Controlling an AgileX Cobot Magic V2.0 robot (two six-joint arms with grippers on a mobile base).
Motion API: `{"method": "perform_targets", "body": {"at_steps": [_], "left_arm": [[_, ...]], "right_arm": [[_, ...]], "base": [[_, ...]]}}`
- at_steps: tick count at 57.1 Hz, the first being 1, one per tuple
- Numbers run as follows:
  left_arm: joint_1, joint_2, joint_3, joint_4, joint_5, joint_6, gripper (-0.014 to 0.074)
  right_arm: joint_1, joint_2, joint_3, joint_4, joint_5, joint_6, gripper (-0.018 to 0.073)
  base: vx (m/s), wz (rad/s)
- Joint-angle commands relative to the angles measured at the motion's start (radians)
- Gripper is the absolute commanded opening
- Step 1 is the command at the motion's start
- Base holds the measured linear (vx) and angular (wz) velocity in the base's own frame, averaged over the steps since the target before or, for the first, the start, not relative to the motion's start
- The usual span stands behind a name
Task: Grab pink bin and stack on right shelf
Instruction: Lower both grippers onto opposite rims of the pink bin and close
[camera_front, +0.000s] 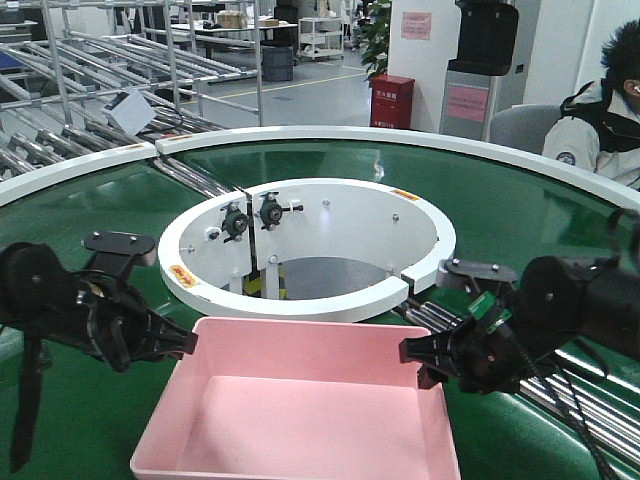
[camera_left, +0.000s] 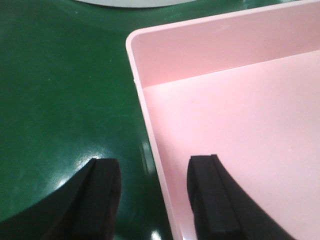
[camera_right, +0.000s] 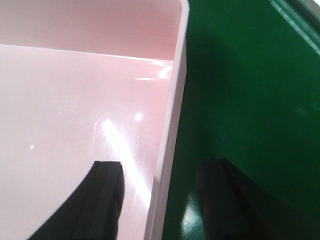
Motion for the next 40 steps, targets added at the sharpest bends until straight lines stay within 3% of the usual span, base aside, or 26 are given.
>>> {"method": "perform_targets", "body": {"at_steps": [1,30,35,40], "left_arm": [[-0.007,0.008,-0.077,-0.024,-0.028,0.005,0.0448],[-0.007,0.166,-0.114,-0.042,0.047,0.004,0.0444],[-0.007,0.170,-0.114,-0.054,0.043,0.002,0.0408],[-0.007,0.170,-0.114,-0.079,0.037,0.002,0.0312]], "right_arm": [[-0.001,-0.008,-0.046,0.019,-0.063,-0.005,0.0390],[-0.001,0.081,-0.054,0.030,-0.094,-0.005,0.0356],[-0.001,0.094,-0.054,0.054,-0.099,-0.005,0.0319],[-0.001,0.099,-0.054,0.086,-0.111,-0.005,0.0244]], "base": [[0.00,0.00],[0.00,0.00],[0.00,0.00],[0.00,0.00]]}}
